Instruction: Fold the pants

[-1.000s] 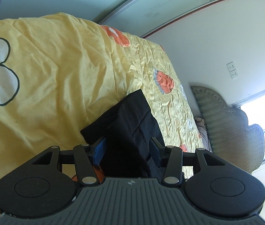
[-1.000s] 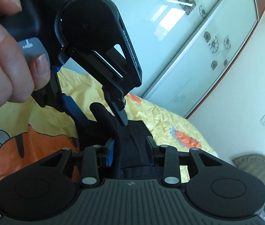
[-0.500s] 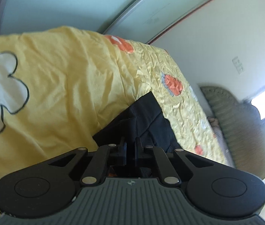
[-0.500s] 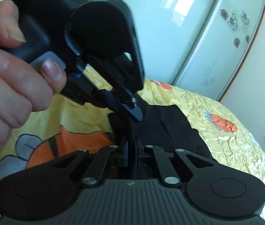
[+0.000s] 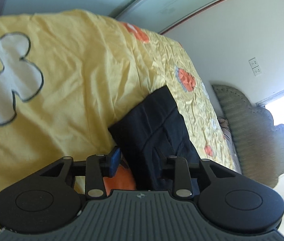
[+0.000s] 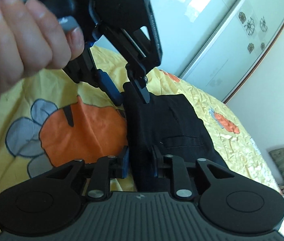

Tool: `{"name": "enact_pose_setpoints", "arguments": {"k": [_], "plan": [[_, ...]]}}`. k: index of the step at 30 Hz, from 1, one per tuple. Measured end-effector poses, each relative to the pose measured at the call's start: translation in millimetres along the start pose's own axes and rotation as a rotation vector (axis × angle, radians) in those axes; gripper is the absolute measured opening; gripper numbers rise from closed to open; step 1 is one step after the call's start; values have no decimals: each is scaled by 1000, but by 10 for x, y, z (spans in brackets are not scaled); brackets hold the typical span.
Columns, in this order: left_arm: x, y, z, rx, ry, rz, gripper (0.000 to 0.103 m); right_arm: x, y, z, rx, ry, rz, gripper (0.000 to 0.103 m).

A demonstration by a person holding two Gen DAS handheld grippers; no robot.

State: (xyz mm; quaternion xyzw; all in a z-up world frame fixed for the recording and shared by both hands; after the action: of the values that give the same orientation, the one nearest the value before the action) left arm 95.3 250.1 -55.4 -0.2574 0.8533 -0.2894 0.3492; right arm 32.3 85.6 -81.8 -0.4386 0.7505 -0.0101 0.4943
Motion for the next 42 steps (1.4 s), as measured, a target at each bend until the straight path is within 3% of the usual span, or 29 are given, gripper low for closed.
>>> {"name": "enact_pose_setpoints", "arguments": {"k": [5, 9, 12, 13, 15, 18, 20, 23, 26, 28, 35, 40, 42], "plan": [[70, 12, 90, 72, 34, -80, 58, 43, 111, 41, 116, -55, -149, 30], [88, -9, 194, 129, 46, -132, 63, -31, -111, 22, 133, -106, -23, 29], [45, -17, 302, 160, 29, -163, 63, -118, -459, -169, 77, -156, 203, 31], [24, -21, 344, 170, 22, -173, 63, -128, -553, -214, 16, -145, 259, 31], [-29, -58, 410, 174, -8, -167, 65, -144, -783, -276, -201, -96, 386, 31], [-79, -138, 478, 148, -40, -123, 65, -73, -1155, -322, -200, -98, 555, 31], [-101, -194, 517, 121, -58, -74, 65, 37, -1368, -184, -153, -37, 623, 32], [-97, -261, 547, 89, -82, -4, 65, 268, -1448, 199, -160, 140, 637, 39], [-98, -363, 572, 18, -97, 82, 53, 267, -1385, 165, -175, 116, 646, 42], [-92, -411, 572, -65, -102, 161, 24, 221, -1466, 104, -193, 59, 702, 43], [133, -1015, 136, -115, -254, 434, 18, 108, -1668, 135, -200, -60, 843, 44], [576, -1747, -217, -37, -377, 668, 18, 161, -1899, -207, -267, -213, 946, 49], [760, -1997, -248, 2, -387, 724, 18, 240, -1971, -407, -242, -259, 966, 49]]}}
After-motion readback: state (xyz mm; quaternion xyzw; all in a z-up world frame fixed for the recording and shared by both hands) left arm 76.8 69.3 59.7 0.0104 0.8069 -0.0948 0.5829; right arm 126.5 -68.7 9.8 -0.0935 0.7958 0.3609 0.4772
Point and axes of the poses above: each gripper's, at about its wrist camera, not at the fingertips, and z roughly the way its jaws point, y to its left, x to its underside, the point moved 4 cm from there along z, roughly the way its jaws point, and after that the axes turned 9 degrees about z, right-handed, at the moved point
